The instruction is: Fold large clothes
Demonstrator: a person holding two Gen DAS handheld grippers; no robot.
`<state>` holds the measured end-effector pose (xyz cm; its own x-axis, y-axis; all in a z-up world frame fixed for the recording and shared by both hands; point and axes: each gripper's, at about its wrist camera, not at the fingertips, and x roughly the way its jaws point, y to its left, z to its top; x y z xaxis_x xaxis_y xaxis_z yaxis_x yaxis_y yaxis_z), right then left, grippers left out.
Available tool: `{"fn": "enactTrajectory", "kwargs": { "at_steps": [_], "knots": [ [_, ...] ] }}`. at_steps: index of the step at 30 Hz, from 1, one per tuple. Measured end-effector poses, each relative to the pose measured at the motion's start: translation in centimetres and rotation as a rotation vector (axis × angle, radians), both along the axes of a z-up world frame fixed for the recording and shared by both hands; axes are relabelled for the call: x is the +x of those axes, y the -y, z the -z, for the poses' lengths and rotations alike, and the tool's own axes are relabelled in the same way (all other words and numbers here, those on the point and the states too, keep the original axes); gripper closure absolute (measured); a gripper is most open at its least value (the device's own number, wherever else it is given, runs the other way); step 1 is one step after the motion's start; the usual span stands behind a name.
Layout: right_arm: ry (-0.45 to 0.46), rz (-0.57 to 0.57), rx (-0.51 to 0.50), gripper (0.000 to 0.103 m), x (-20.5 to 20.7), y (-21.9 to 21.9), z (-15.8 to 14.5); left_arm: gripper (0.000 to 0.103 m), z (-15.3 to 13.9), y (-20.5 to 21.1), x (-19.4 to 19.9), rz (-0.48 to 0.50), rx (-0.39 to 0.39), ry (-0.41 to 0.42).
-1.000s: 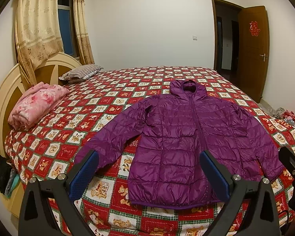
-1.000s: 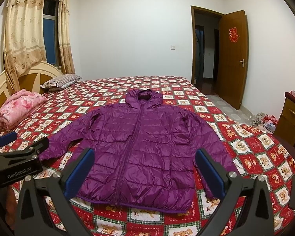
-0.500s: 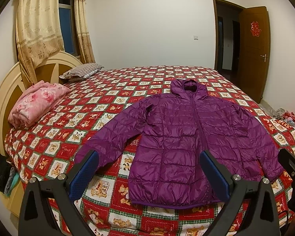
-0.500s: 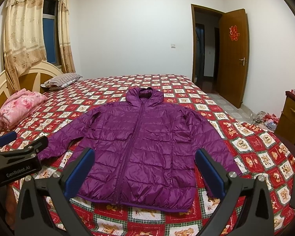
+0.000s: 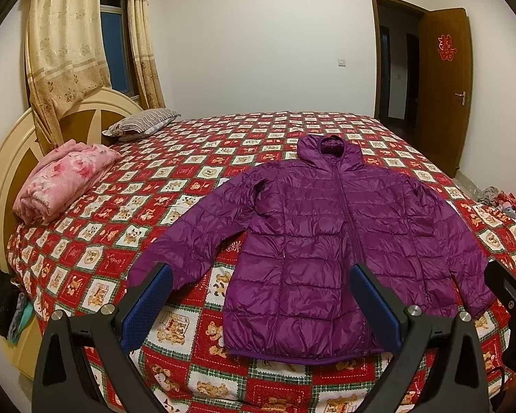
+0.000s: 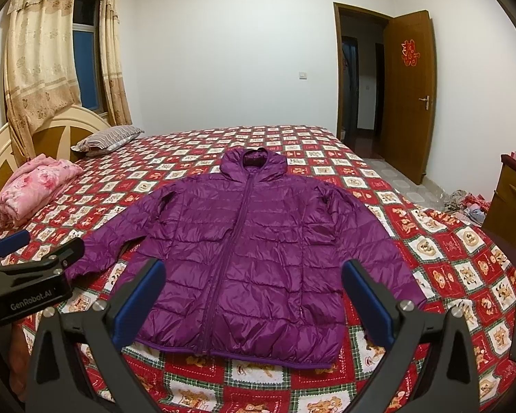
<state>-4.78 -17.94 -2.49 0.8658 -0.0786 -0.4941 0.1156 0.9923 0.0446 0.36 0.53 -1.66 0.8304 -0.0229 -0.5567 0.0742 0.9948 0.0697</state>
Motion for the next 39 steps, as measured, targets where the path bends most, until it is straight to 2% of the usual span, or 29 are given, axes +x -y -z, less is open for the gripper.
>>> {"fn": "enactTrajectory", "kwargs": {
  "at_steps": [7, 15, 21, 29, 33, 37, 39],
  "knots": [
    [-0.024, 0.003, 0.002, 0.000, 0.6, 0.3, 0.5, 0.001, 0.7, 0.2, 0.6, 0.004, 0.007, -0.009],
    [-0.086, 0.067, 0.002, 0.000, 3.0, 3.5, 2.6, 0.001, 2.9, 1.7, 4.4, 0.017, 0.059, -0.034],
    [-0.158, 0.184, 0.033, 0.000, 4.6, 9.0, 5.7, 0.001, 5.5, 3.0, 8.1, 0.027, 0.100, -0.067],
    [-0.263, 0.462, 0.086, 0.000, 4.8, 20.1, 10.7, 0.001, 8.8, 4.3, 14.2, 0.004, 0.125, -0.099],
    [-0.320, 0.502, 0.107, 0.001, 5.5, 22.8, 12.7, 0.001, 10.6, 4.9, 17.3, 0.002, 0.134, -0.134],
    [-0.381, 0.469, 0.101, 0.023, 6.6, 23.0, 14.2, 0.001, 12.1, 5.2, 19.6, -0.002, 0.159, -0.157],
    [-0.389, 0.459, 0.051, 0.026, 7.1, 22.5, 14.4, 0.001, 12.7, 5.3, 20.4, -0.002, 0.167, -0.170]
  ]
}}
